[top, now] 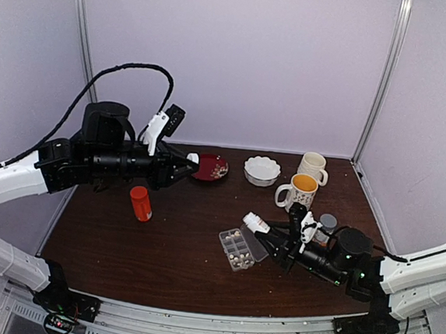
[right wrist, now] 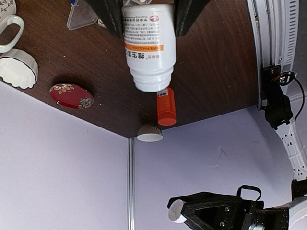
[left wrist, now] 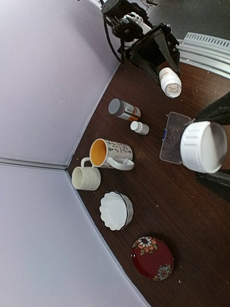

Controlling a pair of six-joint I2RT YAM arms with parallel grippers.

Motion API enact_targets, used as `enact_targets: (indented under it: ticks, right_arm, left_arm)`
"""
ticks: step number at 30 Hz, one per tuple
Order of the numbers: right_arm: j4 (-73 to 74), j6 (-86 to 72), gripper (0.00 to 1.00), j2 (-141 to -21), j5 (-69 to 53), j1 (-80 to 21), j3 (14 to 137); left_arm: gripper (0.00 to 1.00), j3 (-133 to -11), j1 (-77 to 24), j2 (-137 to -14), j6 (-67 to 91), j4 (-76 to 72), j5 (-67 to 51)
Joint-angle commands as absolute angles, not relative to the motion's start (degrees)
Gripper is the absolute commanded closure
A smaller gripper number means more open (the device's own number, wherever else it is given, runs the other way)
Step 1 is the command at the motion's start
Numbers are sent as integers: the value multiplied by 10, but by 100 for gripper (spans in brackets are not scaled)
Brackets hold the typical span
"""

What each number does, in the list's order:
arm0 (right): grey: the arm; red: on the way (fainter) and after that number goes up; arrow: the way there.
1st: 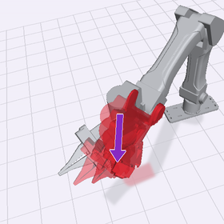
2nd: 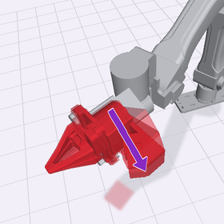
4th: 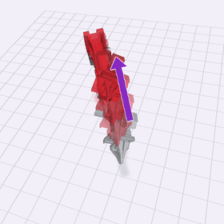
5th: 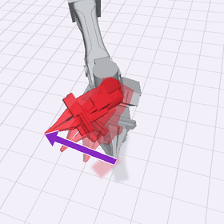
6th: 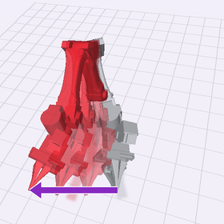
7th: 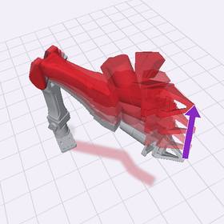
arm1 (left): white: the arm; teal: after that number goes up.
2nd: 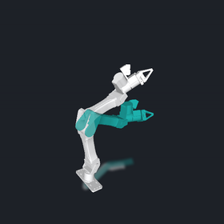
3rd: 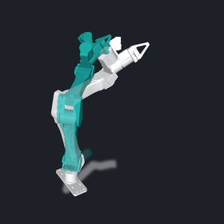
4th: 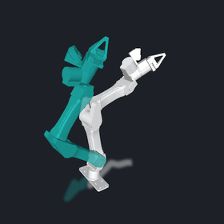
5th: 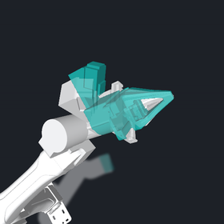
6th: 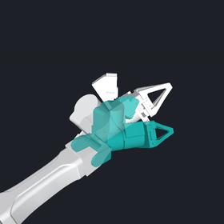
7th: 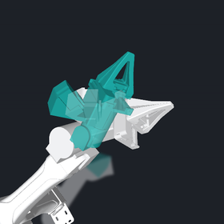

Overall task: Sort the pills into containers
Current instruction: Pour the pill into the compartment of the pill container.

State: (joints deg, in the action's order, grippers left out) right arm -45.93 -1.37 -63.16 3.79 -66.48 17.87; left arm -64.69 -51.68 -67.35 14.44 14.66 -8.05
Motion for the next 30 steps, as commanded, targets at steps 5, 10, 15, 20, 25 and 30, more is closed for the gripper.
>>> enact_targets:
  ticks: [5,10,15,20,25,30]
  right_arm:
    - [-547,-78,100,-681,80,-671,129]
    - [-582,-96,100,-728,101,-671,119]
    - [-638,-135,100,-787,134,-676,111]
    - [-649,-159,100,-835,183,-692,121]
    - [-649,-186,100,-865,213,-697,124]
    - [-615,-200,100,-885,224,-697,140]
  left_arm:
    - [100,-604,-512,-673,152,113,-41]
    - [100,-593,-512,-682,154,109,-42]
    - [100,-585,-512,-681,153,110,-40]
    - [100,-565,-512,-677,153,100,-31]
    - [100,-556,-512,-678,150,98,-31]
    - [100,-547,-512,-679,148,93,-31]
